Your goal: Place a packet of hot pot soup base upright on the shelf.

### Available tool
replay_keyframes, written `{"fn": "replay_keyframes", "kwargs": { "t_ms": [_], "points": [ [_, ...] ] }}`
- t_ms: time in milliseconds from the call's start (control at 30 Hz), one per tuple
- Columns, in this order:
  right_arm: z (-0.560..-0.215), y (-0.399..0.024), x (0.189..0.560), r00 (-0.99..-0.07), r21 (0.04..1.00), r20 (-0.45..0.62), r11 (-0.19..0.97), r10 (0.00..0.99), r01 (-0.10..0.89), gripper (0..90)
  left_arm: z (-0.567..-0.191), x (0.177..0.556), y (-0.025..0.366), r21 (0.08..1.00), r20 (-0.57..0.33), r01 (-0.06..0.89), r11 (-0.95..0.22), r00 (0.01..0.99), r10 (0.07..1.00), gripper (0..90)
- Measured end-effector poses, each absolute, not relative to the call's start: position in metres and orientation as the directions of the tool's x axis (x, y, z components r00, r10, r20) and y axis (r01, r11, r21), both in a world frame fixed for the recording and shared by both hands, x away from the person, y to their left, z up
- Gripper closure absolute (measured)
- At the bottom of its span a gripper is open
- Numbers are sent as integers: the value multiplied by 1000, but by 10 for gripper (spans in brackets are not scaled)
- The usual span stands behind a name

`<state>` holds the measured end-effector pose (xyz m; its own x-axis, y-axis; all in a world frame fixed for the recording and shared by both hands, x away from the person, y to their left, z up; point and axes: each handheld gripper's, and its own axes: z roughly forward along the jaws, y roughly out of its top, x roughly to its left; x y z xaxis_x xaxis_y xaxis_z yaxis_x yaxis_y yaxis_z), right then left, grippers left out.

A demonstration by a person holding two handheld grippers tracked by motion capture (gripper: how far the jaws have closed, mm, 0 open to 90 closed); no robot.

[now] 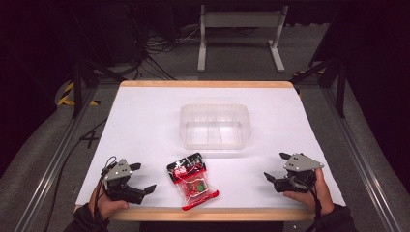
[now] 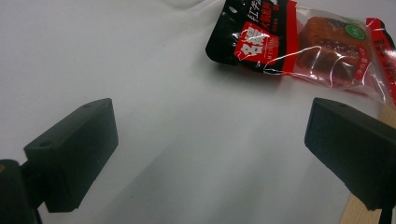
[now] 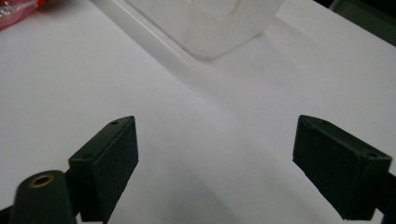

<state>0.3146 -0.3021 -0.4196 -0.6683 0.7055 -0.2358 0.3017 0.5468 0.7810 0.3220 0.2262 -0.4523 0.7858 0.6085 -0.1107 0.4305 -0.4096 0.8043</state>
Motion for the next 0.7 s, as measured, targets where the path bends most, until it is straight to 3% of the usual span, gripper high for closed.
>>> {"fn": "replay_keyframes", "kwargs": {
  "t_ms": [433, 700],
  "points": [
    [-420, -302, 313, -657, 789, -230, 533, 718, 306, 146, -453, 319, 220, 788, -152, 459, -411, 791, 592, 36],
    [-424, -301, 320, -690, 800, -136, 490, 711, 347, 160, -452, 319, 225, 793, -74, 422, -440, 783, 618, 40]
  ]
}}
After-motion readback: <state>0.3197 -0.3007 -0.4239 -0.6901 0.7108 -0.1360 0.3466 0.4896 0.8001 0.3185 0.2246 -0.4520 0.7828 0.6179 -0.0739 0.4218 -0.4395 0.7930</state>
